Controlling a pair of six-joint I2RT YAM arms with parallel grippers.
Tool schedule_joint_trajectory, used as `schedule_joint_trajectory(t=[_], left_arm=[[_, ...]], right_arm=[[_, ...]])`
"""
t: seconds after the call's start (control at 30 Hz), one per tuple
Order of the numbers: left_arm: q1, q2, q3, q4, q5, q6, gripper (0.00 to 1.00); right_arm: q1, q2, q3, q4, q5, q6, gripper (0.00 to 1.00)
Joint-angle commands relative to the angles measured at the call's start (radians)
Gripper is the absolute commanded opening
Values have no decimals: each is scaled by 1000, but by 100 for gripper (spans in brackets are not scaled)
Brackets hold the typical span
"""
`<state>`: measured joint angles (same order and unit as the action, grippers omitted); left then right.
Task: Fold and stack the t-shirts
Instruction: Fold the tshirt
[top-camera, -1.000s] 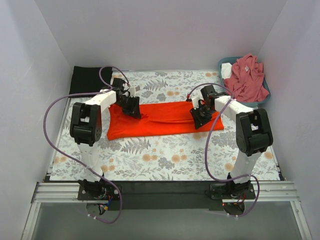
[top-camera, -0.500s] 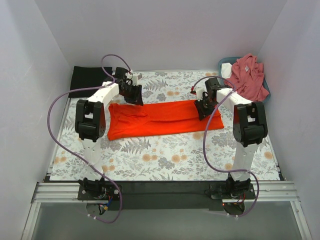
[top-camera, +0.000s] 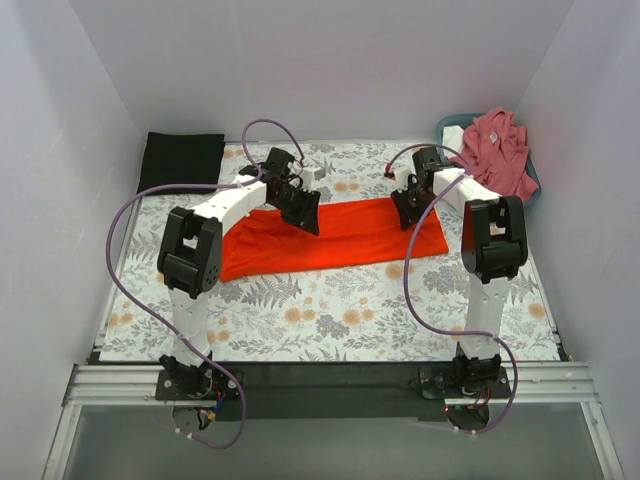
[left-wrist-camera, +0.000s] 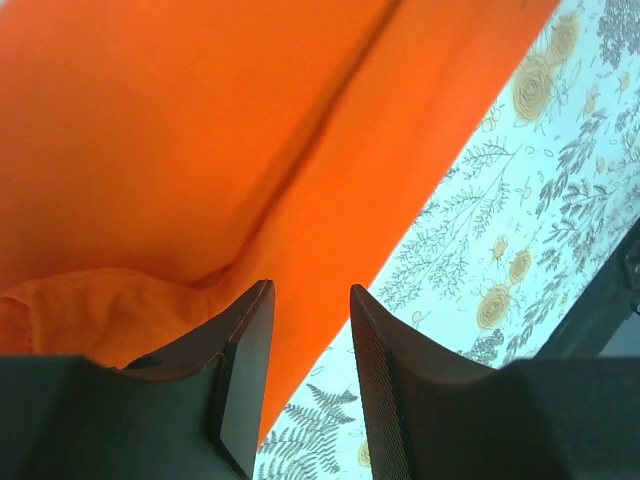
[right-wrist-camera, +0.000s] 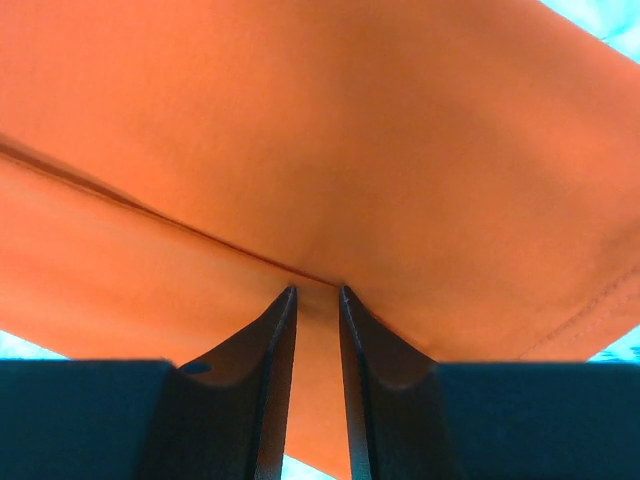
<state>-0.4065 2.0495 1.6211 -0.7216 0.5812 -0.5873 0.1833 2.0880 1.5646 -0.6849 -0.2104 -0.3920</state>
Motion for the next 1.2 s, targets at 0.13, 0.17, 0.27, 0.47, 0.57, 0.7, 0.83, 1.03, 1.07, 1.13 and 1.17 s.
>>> schedule_joint_trajectory(t=[0.13, 0.17, 0.27, 0.47, 0.57, 0.7, 0.83, 1.03, 1.07, 1.13, 1.17], left_arm=[[-14, 73, -12, -30, -67, -28, 35], [-14, 81, -9, -15, -87, -31, 35], [-11, 103, 26, 17, -174, -37, 36], [50, 133, 245, -48, -195, -59, 36], [73, 80, 246, -110, -205, -25, 37], [87, -122, 50, -130, -219, -3, 37], [87, -259, -144, -130, -300, -5, 37], [101, -267, -267, -191, -455, 14, 36], [116, -261, -271, -188, -454, 11, 36], [123, -249, -280, -174, -477, 10, 36], [124, -239, -279, -171, -484, 12, 37]], right_arm=[[-33, 6, 55, 18, 48, -28, 31], [-31, 6, 52, 16, 51, -31, 32], [-31, 17, 32, 15, 57, -42, 32], [-33, 29, -23, 12, 83, -61, 32], [-31, 9, -64, 12, 105, -82, 32], [-31, -89, -106, -28, 86, -114, 32], [-31, -149, -31, -65, 28, -120, 37], [-16, -22, 176, -145, 52, -151, 37], [-15, -8, 184, -149, 58, -157, 36], [-8, 29, 198, -151, 77, -165, 36], [-7, 40, 199, -153, 80, -166, 36]])
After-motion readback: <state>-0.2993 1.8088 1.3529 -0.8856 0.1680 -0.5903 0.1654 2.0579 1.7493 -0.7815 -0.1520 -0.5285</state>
